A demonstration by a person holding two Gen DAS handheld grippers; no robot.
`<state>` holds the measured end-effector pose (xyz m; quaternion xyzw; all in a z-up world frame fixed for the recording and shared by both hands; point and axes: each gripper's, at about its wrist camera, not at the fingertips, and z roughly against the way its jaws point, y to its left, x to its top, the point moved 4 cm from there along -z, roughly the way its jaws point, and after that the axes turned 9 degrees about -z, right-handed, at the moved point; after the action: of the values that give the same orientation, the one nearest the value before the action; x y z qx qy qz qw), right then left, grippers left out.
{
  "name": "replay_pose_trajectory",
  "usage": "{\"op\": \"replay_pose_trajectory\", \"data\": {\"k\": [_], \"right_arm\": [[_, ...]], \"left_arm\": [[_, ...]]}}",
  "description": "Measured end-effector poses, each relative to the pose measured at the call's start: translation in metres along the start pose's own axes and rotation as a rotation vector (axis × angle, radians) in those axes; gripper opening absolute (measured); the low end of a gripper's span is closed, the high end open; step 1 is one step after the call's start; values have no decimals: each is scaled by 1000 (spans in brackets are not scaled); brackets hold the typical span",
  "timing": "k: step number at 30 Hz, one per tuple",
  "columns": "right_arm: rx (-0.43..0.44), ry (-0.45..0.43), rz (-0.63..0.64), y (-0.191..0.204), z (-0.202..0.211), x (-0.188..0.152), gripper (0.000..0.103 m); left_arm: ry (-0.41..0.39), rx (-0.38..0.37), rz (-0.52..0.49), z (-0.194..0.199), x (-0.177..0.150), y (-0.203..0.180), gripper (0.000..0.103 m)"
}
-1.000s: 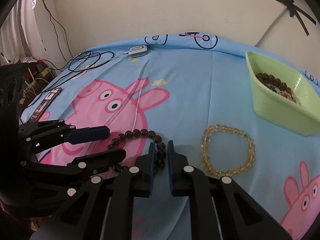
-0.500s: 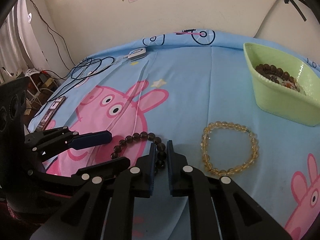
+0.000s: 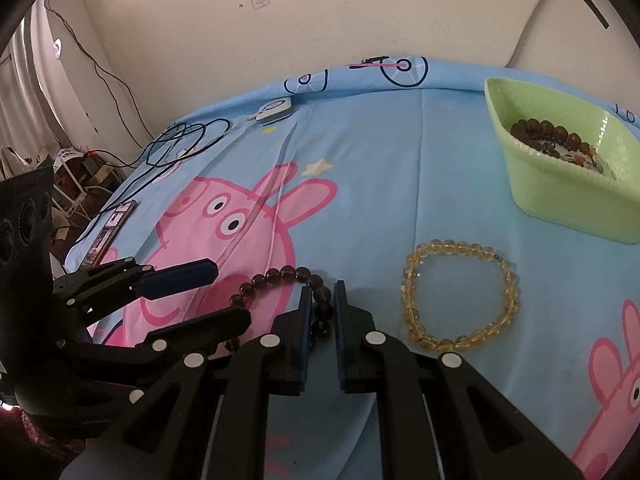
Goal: Organize jewelry
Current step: 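Grasp the large dark bead bracelet with the right gripper while the left gripper pinches it, then carry the large dark bracelet into the green bowl and open both grippers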
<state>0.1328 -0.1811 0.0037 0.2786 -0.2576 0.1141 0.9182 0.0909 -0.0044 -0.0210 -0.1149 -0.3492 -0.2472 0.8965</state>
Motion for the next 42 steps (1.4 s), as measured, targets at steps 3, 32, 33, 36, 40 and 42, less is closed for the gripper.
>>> {"op": "replay_pose_trajectory", "data": {"k": [3, 32, 33, 36, 40, 42], "right_arm": [[-12, -1, 12, 0, 0, 0, 0], [45, -352, -102, -76, 120, 88, 0], [25, -359, -108, -87, 121, 97, 0], [-14, -378, -141, -115, 116, 119, 0], [-92, -372, -217, -151, 98, 141, 12], [-70, -404, -265, -160, 106, 132, 12]], "left_arm": [[24, 4, -8, -5, 0, -1, 47], [-135, -161, -102, -12, 173, -73, 8], [-136, -160, -107, -18, 184, -75, 8], [-161, -114, -120, -42, 218, -81, 9], [-134, -34, -49, -69, 235, -70, 14], [-157, -92, -12, -61, 224, -65, 14]]}}
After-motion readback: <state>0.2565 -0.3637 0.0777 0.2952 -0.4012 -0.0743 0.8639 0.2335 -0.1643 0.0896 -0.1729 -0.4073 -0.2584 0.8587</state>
